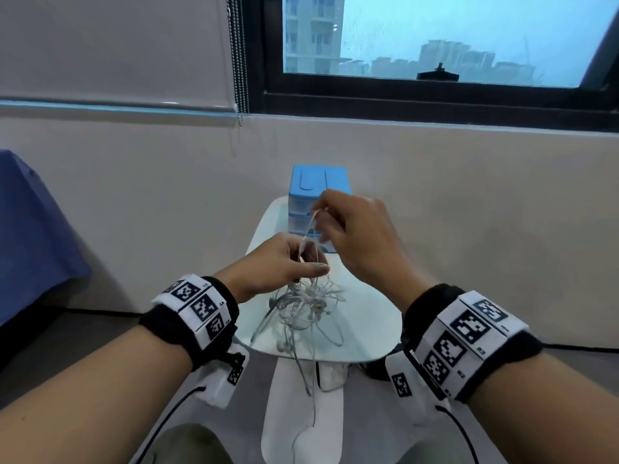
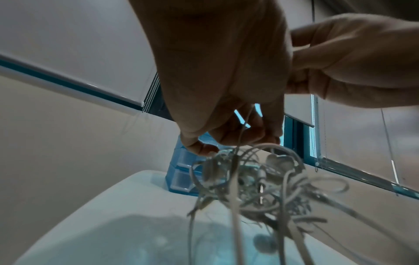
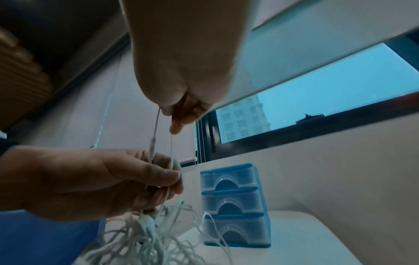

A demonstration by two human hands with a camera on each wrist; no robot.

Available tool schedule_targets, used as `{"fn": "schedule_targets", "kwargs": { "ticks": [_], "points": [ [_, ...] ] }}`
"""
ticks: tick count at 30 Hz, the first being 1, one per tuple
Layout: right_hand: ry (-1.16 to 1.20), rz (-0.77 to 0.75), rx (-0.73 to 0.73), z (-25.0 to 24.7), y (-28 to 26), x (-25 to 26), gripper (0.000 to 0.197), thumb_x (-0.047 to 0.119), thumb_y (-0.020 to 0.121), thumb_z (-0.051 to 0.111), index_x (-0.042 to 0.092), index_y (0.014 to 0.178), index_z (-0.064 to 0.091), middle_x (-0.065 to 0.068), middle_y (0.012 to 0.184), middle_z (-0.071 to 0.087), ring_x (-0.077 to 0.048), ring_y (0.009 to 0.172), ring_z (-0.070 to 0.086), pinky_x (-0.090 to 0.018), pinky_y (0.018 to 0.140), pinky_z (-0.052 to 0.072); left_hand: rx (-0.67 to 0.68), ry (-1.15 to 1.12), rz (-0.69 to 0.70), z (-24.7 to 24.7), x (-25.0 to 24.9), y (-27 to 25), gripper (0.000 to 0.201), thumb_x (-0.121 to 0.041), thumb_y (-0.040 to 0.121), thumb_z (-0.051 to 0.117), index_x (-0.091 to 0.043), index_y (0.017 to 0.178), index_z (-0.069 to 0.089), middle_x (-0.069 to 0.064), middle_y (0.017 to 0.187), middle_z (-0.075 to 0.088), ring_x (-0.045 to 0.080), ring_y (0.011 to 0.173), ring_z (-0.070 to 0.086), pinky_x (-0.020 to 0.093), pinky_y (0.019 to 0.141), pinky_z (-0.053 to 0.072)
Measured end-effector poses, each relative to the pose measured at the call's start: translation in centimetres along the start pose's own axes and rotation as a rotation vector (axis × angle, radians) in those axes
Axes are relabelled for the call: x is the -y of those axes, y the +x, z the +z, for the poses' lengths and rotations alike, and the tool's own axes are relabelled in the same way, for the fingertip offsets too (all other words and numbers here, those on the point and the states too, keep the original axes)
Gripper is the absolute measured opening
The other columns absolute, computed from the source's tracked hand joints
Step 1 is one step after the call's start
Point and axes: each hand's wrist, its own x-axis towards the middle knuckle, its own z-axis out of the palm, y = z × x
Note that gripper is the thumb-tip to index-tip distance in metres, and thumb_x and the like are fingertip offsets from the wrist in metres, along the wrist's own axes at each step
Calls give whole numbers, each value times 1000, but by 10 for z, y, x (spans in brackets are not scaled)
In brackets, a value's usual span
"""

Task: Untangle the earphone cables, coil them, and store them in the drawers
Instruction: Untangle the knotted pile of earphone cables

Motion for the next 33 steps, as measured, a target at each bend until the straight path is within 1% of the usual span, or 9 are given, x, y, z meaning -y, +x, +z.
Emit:
{"fn": "schedule_targets", "kwargs": {
  "ticks": [4,8,12,14,20,24,29,31,33],
  "points": [
    [-49,-149,-126,-7,1,5,14,6,94,64,16,104,66,11,86,66,-9,72,58,-23,65,46,-30,107,-27,-2,-3,3,16,-20,98,70,-7,92,77,3,80,73,11,72,62,29,69,51],
    [108,175,34,2,-11,-6,41,14,89,72,24,125,55,11,109,58,-6,81,62,-10,73,47,-117,122,27,-4,-10,2,17,-18,100,67,-11,89,77,0,77,72,8,69,60,29,73,50],
    [144,380,349,17,-26,-23,7,25,92,72,26,96,67,8,93,67,-11,80,64,-32,77,52,-239,35,173,-3,-26,4,15,-13,100,66,-8,91,77,10,83,74,8,68,60,22,70,50],
    [99,385,428,20,-31,-25,15,29,99,64,21,89,72,5,83,68,-12,72,64,-33,71,55,-294,-36,240,-3,-32,5,15,-15,101,65,-14,94,78,10,89,75,10,70,61,22,72,51],
    [319,468,70,7,-2,-16,34,19,105,51,7,78,67,-15,71,70,-26,60,72,-44,62,60,-285,-229,175,-1,-12,9,32,-5,96,67,-18,125,65,0,85,65,11,73,59,24,74,51],
    [350,341,-138,-14,21,4,31,16,106,49,-1,86,67,-16,83,71,-23,72,75,-28,59,58,2,19,20,18,13,5,9,-14,95,72,-20,101,72,0,91,71,5,78,64,22,77,50],
    [20,-63,-344,-28,34,14,25,20,106,48,12,98,70,4,97,69,-10,87,60,-24,71,47,-14,231,-80,34,35,11,9,-25,94,74,-22,87,78,-11,68,59,6,64,51,25,67,43],
    [-51,-121,-299,-26,30,9,23,19,104,49,15,98,71,4,108,67,-8,98,58,-21,82,46,-34,227,-94,36,36,13,15,-30,97,70,-24,86,79,-14,71,64,1,63,53,19,63,43],
    [-162,-59,-110,-19,23,-2,22,22,102,49,23,99,71,4,120,65,-19,124,54,-40,106,43,-43,214,-87,36,34,13,21,-32,101,65,-20,91,79,-13,78,69,-5,65,57,14,63,44]
  ]
}}
